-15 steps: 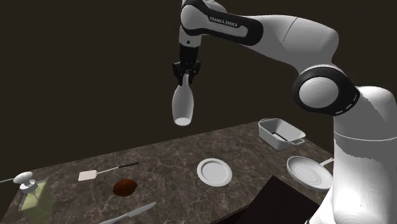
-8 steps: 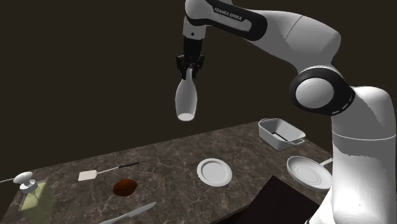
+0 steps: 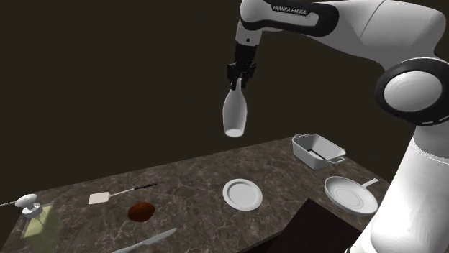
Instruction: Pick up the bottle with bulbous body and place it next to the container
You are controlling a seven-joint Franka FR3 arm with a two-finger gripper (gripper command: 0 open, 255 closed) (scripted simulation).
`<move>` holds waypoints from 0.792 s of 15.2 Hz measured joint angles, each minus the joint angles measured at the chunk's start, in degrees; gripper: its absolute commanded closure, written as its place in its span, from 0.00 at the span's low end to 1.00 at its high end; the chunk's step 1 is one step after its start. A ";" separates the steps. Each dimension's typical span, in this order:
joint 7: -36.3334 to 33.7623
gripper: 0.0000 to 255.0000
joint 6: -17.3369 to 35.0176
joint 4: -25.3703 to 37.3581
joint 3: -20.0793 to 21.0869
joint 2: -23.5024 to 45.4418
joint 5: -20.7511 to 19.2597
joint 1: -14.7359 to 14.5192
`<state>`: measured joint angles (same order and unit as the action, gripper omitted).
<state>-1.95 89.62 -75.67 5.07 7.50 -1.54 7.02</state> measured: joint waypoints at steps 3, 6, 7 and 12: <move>3.60 1.00 1.29 -4.91 -1.56 -3.68 0.81 2.15; 7.29 1.00 2.34 -10.13 -3.33 -7.86 1.49 4.16; 8.74 1.00 2.64 -11.23 -4.07 -8.69 1.67 4.89; 15.12 1.00 3.30 -15.93 -7.44 -12.66 2.17 7.90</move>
<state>13.17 92.92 -91.60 -2.37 -5.16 0.63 14.92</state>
